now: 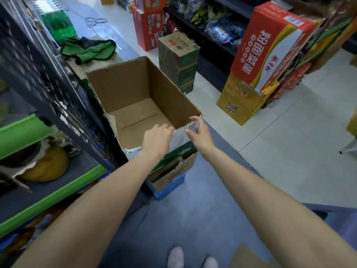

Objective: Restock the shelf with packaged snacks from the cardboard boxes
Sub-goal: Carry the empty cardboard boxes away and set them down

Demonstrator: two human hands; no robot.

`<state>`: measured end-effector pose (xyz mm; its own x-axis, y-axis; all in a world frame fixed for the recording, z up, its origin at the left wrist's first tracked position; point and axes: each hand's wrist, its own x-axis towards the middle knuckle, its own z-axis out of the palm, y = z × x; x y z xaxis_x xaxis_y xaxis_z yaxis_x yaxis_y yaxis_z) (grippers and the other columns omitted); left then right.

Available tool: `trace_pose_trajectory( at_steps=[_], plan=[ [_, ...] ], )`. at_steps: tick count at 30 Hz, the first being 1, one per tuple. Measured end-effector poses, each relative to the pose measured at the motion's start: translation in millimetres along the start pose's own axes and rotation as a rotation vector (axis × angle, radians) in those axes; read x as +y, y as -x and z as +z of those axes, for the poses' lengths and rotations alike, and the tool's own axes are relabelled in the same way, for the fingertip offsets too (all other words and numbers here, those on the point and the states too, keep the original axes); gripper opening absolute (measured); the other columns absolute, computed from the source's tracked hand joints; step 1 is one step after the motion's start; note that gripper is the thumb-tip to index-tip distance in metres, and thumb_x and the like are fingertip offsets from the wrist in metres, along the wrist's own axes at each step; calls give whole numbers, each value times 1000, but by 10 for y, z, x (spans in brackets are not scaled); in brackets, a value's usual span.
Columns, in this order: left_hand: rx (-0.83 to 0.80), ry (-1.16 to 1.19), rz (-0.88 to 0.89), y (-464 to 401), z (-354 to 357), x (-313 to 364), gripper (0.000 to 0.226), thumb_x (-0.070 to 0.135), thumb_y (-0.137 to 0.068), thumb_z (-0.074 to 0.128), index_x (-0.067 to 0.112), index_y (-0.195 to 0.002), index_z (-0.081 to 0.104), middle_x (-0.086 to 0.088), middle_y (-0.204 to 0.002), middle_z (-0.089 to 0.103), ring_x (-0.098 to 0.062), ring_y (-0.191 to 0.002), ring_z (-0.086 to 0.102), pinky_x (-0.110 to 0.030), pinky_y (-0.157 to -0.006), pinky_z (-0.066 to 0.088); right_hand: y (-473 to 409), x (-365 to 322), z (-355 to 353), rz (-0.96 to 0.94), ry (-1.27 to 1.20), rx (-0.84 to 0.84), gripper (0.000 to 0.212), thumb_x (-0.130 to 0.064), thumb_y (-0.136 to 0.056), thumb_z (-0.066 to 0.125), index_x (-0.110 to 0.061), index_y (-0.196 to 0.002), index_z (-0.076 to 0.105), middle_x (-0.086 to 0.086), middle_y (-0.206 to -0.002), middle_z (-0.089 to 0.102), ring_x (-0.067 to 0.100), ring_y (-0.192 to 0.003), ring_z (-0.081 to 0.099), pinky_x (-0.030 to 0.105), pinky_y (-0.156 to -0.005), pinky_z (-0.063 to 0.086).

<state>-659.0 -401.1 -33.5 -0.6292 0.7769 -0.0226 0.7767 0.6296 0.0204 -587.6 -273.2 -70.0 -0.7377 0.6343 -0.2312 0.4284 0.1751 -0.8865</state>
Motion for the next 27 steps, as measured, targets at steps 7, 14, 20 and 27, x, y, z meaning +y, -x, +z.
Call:
trace_pose_trajectory(
  at_steps=[7,14,20,27],
  plan=[
    [-1,30,-7,-123,98,91,15,8,-93,52,14,-106,55,-4,-106,59,-25,-97,56,-32,-60,35,-117,86,-89,39,-65,16,32,-7,-94,48,-31,-115,48,4,-137,41,26,-126,45,48,-106,41],
    [10,87,-38,-184,130,119,13,8,-91,54,13,-103,57,-5,-103,60,-26,-95,58,-32,-62,39,-207,65,-86,42,-109,37,31,-6,-96,45,-26,-120,49,3,-140,37,24,-124,46,46,-106,43],
    [22,110,-34,-244,137,151,12,12,-91,56,13,-103,58,-5,-100,61,-23,-90,57,-31,-62,38,-252,76,-149,61,-111,19,36,-4,-97,45,-24,-127,46,5,-146,33,25,-135,35,46,-109,39],
    [-56,111,-40,-274,308,131,15,18,-92,58,13,-106,58,-5,-98,61,-25,-88,61,-33,-64,44,-195,132,-146,160,-101,-39,43,-7,-98,45,-18,-139,38,8,-150,31,24,-139,30,44,-111,35]
  ],
)
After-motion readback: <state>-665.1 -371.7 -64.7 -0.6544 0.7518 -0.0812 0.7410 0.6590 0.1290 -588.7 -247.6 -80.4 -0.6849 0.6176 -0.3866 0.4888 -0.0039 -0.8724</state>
